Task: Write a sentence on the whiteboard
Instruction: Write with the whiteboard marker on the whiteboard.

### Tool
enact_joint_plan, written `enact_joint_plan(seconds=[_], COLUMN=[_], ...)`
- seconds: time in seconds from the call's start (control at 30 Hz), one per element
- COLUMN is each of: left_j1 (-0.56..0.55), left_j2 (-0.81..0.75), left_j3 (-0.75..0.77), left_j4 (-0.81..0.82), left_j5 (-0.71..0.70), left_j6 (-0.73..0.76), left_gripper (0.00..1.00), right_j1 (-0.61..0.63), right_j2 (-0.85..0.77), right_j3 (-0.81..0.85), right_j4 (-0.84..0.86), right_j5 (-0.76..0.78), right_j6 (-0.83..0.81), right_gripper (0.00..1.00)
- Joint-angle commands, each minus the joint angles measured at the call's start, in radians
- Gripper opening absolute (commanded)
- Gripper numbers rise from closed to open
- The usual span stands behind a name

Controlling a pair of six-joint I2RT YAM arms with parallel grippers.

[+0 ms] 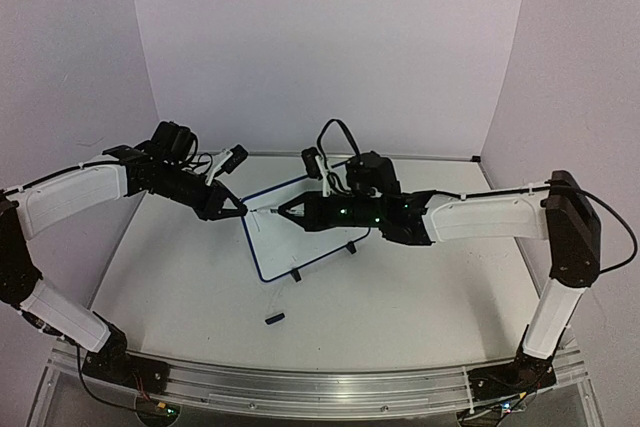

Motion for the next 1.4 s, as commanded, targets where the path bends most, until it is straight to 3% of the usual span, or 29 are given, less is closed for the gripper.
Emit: enact_joint_plan(seconds=[0.0,1.37], left_j1=[-0.005,-0.007], left_j2=[-0.033,-0.028], left_j3=[0.001,0.001], left_j4=[-0.009,-0.011], left_j5=[0.014,0.012], left_j6=[0.003,0.005], left_gripper=[0.00,0.00], right_j1=[-0.003,-0.002], right_j2=[-0.067,0.014], right_j3=[-0.028,-0.006], right_j4=[0.053,0.045], right_j5=[0.081,-0.024], right_j6=[0.000,0.023], right_gripper=[0.00,0.00])
